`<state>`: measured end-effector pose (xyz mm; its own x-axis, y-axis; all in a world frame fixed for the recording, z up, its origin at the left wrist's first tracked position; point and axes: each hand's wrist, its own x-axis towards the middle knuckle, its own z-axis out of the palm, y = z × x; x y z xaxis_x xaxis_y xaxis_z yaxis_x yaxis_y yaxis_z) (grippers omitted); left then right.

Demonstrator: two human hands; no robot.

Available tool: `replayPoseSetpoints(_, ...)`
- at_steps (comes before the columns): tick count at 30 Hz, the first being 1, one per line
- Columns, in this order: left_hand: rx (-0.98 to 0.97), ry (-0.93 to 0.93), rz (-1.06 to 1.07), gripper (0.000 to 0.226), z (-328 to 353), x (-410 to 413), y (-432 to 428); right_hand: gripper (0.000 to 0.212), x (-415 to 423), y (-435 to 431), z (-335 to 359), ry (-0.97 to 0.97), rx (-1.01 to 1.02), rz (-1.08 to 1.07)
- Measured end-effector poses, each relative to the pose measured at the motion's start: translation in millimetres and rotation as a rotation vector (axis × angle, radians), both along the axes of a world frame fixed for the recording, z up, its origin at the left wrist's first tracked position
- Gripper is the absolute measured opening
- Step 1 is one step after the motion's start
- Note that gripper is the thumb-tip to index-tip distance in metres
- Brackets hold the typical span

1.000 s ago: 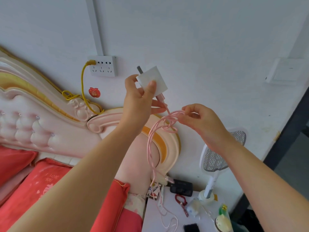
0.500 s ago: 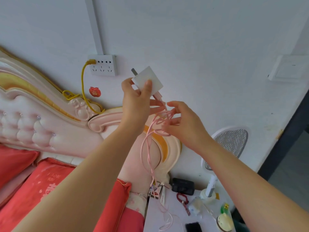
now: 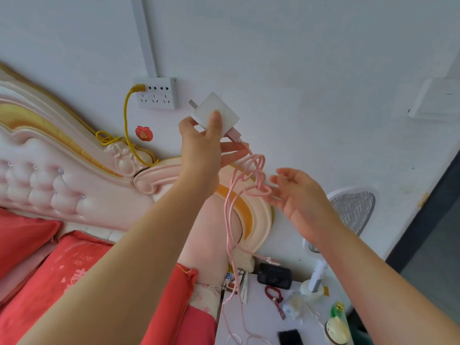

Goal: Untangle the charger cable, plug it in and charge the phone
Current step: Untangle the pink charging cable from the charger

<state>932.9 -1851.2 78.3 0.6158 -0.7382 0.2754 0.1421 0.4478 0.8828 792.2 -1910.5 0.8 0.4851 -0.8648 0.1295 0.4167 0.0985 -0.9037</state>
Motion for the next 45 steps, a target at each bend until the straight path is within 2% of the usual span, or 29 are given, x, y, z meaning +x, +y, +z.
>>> replayPoseSetpoints(3, 0.002, 0.033, -0.004, 0.022, 2, 0, -2, 0.009, 1, 9, -14, 0.221, -0.019, 0.097)
replayPoseSetpoints(5, -0.002, 0.026, 0.002, 0.022, 2, -1, -3, 0.024, 5, 18, -19, 0.314, -0.061, 0.263)
replayPoseSetpoints(7, -0.004, 0.015, 0.012, 0.019, 2, -1, -4, 0.031, 11, 24, -18, 0.295, -0.046, 0.365)
replayPoseSetpoints(10, -0.001, 0.003, 0.027, 0.018, 1, 1, -5, 0.012, 14, 28, -12, 0.204, 0.012, 0.424)
replayPoseSetpoints(13, 0.005, 0.013, 0.036, 0.019, -2, 6, -4, 0.011, 12, 25, -9, 0.11, 0.106, 0.475)
replayPoseSetpoints(19, 0.0, 0.041, 0.034, 0.025, -4, 15, -2, 0.019, 10, 21, -7, 0.017, 0.157, 0.29)
replayPoseSetpoints(22, 0.016, 0.045, 0.022, 0.038, -6, 23, -2, 0.023, 6, 14, -2, 0.024, 0.007, 0.062)
replayPoseSetpoints(25, 0.074, 0.069, 0.004, 0.054, -15, 26, -1, 0.026, 0, 8, 8, 0.068, -0.159, -0.065)
replayPoseSetpoints(30, 0.109, 0.155, -0.005, 0.052, -30, 24, 0, 0.02, -6, 4, 23, 0.059, -0.194, -0.142)
replayPoseSetpoints(34, 0.102, 0.079, 0.057, 0.028, -28, 21, 1, 0.026, -6, 6, 27, 0.109, -0.196, -0.105)
replayPoseSetpoints(38, 0.088, -0.023, 0.044, 0.027, -22, 16, 3, 0.039, -4, 5, 32, 0.078, -0.115, 0.024)
replayPoseSetpoints(42, 0.063, -0.06, 0.028, 0.023, -19, 9, 3, 0.044, -4, 7, 36, 0.043, -0.166, 0.206)
replayPoseSetpoints(45, 0.064, -0.097, 0.048, 0.025, -17, 12, 3, 0.022, -7, 7, 37, 0.063, -0.074, 0.275)
